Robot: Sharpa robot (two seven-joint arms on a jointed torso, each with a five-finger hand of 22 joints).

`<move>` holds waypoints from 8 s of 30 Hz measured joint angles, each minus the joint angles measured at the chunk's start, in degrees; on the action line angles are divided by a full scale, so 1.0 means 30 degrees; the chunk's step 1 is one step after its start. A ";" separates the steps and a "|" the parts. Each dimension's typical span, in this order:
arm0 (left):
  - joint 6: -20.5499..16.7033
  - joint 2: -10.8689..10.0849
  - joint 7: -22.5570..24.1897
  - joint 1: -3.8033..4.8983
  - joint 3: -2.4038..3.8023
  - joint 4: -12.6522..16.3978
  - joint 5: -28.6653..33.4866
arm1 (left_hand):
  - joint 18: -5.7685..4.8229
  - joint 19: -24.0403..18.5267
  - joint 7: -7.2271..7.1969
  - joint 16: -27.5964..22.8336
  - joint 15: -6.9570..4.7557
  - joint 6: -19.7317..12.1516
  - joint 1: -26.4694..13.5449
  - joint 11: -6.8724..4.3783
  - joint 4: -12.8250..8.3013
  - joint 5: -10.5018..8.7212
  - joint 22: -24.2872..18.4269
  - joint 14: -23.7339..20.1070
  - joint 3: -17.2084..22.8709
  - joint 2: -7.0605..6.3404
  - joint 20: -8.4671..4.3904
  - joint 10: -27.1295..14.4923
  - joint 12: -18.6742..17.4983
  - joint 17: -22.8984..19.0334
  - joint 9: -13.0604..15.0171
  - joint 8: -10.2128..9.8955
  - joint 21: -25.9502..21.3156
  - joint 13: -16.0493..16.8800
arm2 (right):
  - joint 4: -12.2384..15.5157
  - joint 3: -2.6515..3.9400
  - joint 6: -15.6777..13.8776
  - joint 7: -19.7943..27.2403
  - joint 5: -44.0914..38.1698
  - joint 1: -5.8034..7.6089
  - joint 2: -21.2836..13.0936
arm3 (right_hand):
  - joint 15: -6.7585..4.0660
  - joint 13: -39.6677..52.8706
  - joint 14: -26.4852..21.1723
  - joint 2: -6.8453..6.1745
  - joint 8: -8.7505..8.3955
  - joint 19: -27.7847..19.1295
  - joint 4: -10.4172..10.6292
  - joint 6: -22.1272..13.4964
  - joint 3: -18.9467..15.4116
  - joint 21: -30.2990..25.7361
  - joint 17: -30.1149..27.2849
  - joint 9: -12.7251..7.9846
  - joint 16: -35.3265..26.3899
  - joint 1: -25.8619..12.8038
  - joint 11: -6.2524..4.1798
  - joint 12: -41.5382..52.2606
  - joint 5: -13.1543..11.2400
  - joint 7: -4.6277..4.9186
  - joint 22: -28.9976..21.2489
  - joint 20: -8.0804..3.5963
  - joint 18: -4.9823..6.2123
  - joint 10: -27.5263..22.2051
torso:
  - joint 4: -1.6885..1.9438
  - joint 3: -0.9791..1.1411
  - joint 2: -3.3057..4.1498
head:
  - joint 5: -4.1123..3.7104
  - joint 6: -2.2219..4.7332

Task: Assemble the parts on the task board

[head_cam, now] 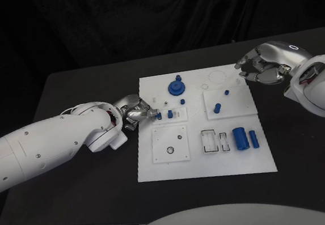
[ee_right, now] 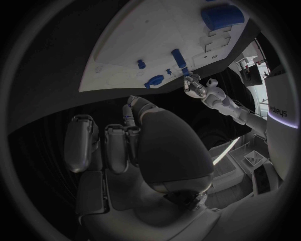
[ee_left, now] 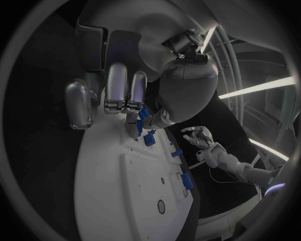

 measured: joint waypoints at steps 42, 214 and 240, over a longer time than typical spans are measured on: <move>0.0160 -0.0114 -0.0095 -0.0101 -0.0007 0.0032 -0.0015 | -0.0002 -0.0134 0.0099 0.0000 0.0182 -0.0101 -0.0580 0.0197 0.2267 -0.4583 0.0000 -0.0037 -0.3116 0.0700 0.0135 0.0056 0.0000 0.0001 -0.0448 -0.0697 -0.0294 0.0000 | -0.0021 0.0001 0.0038 -0.0005 0.0003 -0.0006 0.0011 | 0.0000 0.0000 0.0000 0.0000 0.0000 -0.0001 0.0001 0.0001 0.0000 0.0000 0.0000 -0.0018 0.0000 0.0000 0.0000 0.0007 0.0000 0.0000 -0.0003 0.0000 0.0000 0.0000 | 0.0000 -0.0002 0.0002 | 0.0157 0.0000; 0.7507 0.3077 -0.1338 0.1495 0.0183 -0.5028 -0.2751 | 0.0296 -0.0306 0.0795 0.0000 0.0788 -0.1158 0.4818 0.0807 0.1548 -0.7551 -0.0001 -0.0033 -1.0986 0.2985 0.0717 -0.0006 0.0000 0.0001 -0.1005 -0.1126 -0.1407 0.0000 | -0.0249 0.0002 0.0481 0.0000 0.0009 -0.0248 0.0249 | 0.0000 -0.0001 0.0000 0.0007 0.0000 0.0000 -0.0106 0.0000 0.0209 -0.0176 0.0000 -0.0036 -0.0164 -0.0156 -0.0069 -0.0190 0.0000 0.0000 -0.0004 0.0000 0.0000 -0.0069 | -0.0097 0.0119 -0.0304 | 0.0743 0.0000; 0.7051 0.2146 -0.0127 0.1309 0.0126 -0.4264 -0.2502 | 0.0292 -0.0615 0.0884 0.0000 0.0787 -0.1853 0.5482 0.0878 0.1718 -0.5765 0.0000 -0.0033 -0.9501 0.2904 0.0751 0.0063 0.0004 0.0001 -0.3217 -0.2797 -0.1900 0.0002 | -0.0241 0.0002 0.0816 -0.0032 0.0010 -0.0250 0.0205 | 0.0001 0.0001 0.0000 -0.0043 0.0000 0.0000 -0.0159 0.0000 0.0262 -0.0248 0.0000 -0.0034 -0.0244 -0.0205 -0.0001 -0.0232 0.0000 0.0001 -0.0004 0.0000 -0.0001 -0.0137 | -0.0075 0.0119 -0.0304 | 0.0862 0.0000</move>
